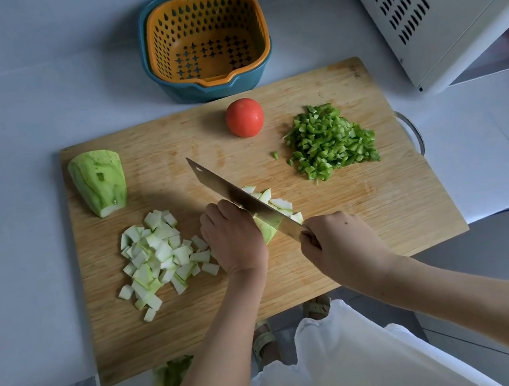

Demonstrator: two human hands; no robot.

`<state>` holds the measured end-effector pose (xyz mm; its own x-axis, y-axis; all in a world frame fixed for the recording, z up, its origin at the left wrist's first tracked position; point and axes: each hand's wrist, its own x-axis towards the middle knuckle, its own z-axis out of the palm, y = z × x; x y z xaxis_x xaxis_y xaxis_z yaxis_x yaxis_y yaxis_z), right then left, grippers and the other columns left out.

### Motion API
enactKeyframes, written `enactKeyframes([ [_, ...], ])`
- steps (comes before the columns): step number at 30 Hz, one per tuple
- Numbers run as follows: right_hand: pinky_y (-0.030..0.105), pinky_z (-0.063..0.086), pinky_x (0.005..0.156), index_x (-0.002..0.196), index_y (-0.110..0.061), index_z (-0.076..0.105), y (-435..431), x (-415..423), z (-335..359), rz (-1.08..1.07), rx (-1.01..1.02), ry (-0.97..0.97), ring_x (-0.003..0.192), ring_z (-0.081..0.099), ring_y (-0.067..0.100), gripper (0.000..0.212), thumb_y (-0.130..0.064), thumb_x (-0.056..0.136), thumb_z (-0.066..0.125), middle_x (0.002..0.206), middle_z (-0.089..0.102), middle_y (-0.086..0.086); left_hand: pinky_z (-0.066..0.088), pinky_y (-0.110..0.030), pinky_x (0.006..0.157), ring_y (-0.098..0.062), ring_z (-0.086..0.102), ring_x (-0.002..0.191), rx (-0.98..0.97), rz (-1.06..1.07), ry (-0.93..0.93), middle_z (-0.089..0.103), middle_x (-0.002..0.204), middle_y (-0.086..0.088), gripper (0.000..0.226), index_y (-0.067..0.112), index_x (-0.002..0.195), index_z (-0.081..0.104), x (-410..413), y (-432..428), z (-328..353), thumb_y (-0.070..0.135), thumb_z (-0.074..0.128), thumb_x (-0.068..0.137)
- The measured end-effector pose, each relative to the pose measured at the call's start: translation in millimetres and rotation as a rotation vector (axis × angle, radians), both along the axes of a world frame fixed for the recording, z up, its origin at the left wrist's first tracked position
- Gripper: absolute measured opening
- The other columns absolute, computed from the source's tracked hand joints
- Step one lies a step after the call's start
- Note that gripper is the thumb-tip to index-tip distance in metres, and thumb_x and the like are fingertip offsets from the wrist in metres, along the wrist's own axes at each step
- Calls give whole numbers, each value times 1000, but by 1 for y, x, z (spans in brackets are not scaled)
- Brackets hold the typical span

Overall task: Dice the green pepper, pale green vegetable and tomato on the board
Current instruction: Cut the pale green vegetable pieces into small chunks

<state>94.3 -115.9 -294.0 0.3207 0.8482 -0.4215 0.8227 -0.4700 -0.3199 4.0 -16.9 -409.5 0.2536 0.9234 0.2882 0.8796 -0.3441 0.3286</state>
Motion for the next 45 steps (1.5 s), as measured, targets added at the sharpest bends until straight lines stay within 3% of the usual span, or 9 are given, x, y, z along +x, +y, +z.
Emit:
enactKeyframes([
  [14, 30, 29, 48, 58, -16, 29, 30, -7, -26, -42, -49, 20, 49, 33, 17, 38, -18, 95, 40, 56, 36, -1, 46, -35, 61, -29, 52, 64, 29, 53, -66, 55, 72, -14, 15, 5, 77, 53, 2, 0, -8, -3, 64, 72],
  [17, 30, 26, 45, 57, -16, 30, 23, -3, -22, -58, -8, 43, 47, 31, 17, 39, -18, 94, 41, 54, 36, 0, 48, -38, 67, -29, 53, 69, 3, 46, -58, 56, 76, -14, 10, 5, 79, 54, 0, -1, -10, -2, 61, 75],
  [23, 26, 20, 42, 59, -17, 31, 4, -3, 5, 23, -34, -58, 44, 30, 15, 37, -22, 95, 37, 54, 37, -1, 42, -38, 61, -29, 47, 65, -14, -10, -59, 51, 71, -14, 12, 6, 75, 51, -3, 0, -10, -5, 44, 75],
  [28, 25, 21, 41, 59, -19, 28, 14, -7, -3, -4, -76, -28, 45, 30, 13, 39, -18, 96, 36, 55, 36, -2, 43, -37, 60, -29, 49, 63, -13, 33, -92, 52, 70, -14, 18, 5, 76, 51, 0, -1, -8, -7, 60, 67],
  [34, 28, 26, 45, 58, -16, 31, 29, -6, -30, -82, -42, 53, 50, 36, 18, 38, -20, 95, 41, 57, 38, 0, 48, -38, 69, -31, 56, 71, -34, 71, -83, 58, 78, -16, 14, 4, 80, 53, 1, -3, -5, 0, 65, 75],
  [36, 28, 26, 44, 58, -16, 34, 27, -1, -30, -122, -23, 91, 48, 35, 17, 39, -23, 94, 44, 55, 39, -1, 45, -36, 74, -30, 57, 75, -66, 44, -51, 58, 80, -14, 8, 5, 81, 53, 0, -2, -5, 8, 57, 87],
  [39, 27, 25, 44, 59, -13, 39, 22, 5, -29, -155, 9, 125, 48, 36, 17, 37, -25, 93, 46, 54, 41, 0, 41, -35, 67, -28, 55, 70, -109, 45, -127, 57, 73, -11, 30, 7, 75, 52, -1, -1, 1, 17, 35, 96],
  [41, 27, 24, 44, 59, -12, 39, 18, 6, -26, -145, 39, 111, 48, 35, 17, 36, -23, 93, 45, 53, 40, 1, 39, -34, 61, -26, 54, 65, -77, 73, -151, 57, 69, -9, 31, 7, 72, 53, -4, -2, 5, 18, 36, 96],
  [45, 26, 20, 43, 56, -14, 33, 4, 5, -11, -111, 72, 79, 45, 31, 15, 39, -21, 93, 44, 51, 37, -1, 41, -38, 67, -29, 54, 70, -96, 102, -132, 58, 75, -12, 34, 4, 78, 57, -14, -10, 0, 21, 33, 95],
])
